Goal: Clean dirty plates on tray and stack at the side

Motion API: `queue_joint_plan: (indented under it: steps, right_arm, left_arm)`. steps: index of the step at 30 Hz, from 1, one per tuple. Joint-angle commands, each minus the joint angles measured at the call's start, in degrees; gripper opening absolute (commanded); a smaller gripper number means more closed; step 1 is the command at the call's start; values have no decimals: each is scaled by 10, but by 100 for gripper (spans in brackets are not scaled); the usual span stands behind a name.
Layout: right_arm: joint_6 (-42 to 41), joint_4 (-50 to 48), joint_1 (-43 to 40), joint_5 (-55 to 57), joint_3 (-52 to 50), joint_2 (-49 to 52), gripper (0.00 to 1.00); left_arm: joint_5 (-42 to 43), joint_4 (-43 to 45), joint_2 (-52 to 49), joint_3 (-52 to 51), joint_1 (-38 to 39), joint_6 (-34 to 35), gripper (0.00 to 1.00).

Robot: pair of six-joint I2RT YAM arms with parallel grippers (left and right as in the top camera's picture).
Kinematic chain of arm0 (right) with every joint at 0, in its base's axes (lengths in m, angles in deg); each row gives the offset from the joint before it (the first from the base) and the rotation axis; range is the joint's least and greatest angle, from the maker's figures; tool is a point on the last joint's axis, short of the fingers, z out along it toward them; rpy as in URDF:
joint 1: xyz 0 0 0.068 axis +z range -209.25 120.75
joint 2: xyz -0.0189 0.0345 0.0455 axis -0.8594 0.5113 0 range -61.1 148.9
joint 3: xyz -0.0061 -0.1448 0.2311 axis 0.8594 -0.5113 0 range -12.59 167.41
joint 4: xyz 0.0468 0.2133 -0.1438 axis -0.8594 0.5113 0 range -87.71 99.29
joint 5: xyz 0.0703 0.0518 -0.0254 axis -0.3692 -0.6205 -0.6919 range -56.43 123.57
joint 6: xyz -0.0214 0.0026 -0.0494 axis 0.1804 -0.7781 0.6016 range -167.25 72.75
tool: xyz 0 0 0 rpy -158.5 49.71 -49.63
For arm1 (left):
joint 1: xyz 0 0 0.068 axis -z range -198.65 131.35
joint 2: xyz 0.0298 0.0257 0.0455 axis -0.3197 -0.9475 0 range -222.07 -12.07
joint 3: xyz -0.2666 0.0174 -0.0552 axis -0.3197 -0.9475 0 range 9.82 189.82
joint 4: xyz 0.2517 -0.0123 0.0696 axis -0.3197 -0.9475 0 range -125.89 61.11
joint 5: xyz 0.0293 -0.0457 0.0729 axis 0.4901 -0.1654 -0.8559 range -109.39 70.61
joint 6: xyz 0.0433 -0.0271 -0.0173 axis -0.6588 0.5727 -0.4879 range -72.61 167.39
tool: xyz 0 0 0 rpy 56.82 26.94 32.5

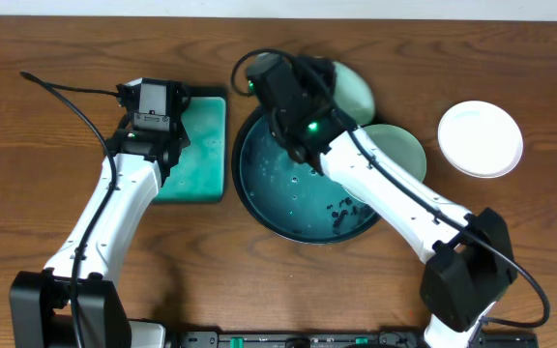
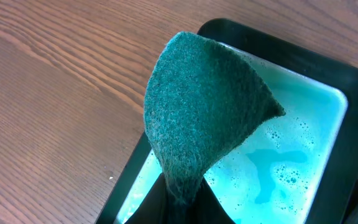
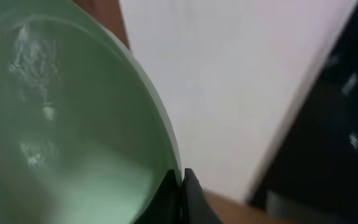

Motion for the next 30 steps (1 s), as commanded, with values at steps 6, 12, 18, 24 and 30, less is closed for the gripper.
queue_joint_plan:
  steps: [6,12,18,24,30]
  right_arm:
    - [-70,101,-5,-175,4,-4,1]
    - [-42,70,-16,16,4,-4,1]
    - [-128,142,-30,-368,4,-4,1]
    - [-225,111,-70,-335,4,-5,1]
    - [-364,109,-169,-422,5,-9,1]
  left_arm:
    - [-11,0,-3,-4,-2,5,7]
    - [-11,1,-3,-4,-2,6,7]
    - [-11,1,-3,-4,-2,6,7]
    - [-11,-2,-3,-4,-2,6,7]
    - [-11,0,-3,-4,-2,6,7]
